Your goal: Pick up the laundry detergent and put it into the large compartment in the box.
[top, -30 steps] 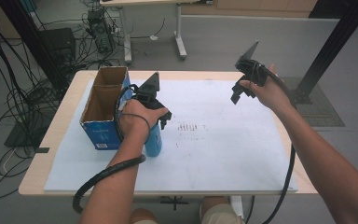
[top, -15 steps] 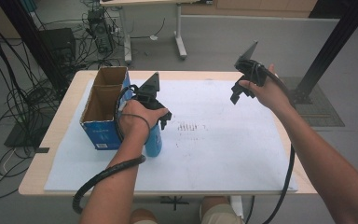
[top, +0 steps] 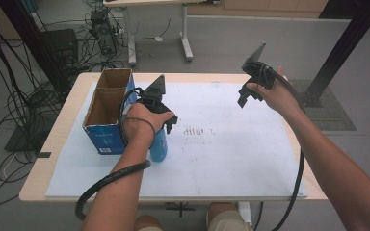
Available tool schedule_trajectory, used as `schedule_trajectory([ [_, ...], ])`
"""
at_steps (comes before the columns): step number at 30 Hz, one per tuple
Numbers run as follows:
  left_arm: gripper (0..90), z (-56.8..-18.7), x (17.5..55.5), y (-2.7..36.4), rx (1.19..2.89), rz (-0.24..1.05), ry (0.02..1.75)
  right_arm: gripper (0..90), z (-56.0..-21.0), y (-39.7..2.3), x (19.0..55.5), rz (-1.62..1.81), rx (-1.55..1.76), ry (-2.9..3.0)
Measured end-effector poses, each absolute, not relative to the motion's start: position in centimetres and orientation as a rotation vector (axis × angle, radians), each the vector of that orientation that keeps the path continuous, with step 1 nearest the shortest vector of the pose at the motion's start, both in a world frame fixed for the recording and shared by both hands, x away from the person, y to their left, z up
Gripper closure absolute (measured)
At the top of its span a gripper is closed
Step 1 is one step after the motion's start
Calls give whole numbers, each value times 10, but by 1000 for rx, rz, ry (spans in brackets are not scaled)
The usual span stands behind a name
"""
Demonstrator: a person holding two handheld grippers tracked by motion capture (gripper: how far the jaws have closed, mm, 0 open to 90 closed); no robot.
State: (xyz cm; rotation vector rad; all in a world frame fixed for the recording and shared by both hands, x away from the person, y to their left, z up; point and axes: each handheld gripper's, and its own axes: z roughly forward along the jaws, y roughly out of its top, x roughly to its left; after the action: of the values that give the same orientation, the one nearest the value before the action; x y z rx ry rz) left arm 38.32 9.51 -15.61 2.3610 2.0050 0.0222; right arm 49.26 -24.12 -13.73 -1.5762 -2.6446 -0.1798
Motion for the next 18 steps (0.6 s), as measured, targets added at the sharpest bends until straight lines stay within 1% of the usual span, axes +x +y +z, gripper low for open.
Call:
schedule_trajectory([
  [13, 83, -155, 382, 95, 2361, 31, 2003, 146, -137, -241, 492, -182, -1577, -2643],
  [18, 110, -154, 382, 93, 2375, 37, 1989, 146, -137, -241, 492, -181, -1578, -2643],
])
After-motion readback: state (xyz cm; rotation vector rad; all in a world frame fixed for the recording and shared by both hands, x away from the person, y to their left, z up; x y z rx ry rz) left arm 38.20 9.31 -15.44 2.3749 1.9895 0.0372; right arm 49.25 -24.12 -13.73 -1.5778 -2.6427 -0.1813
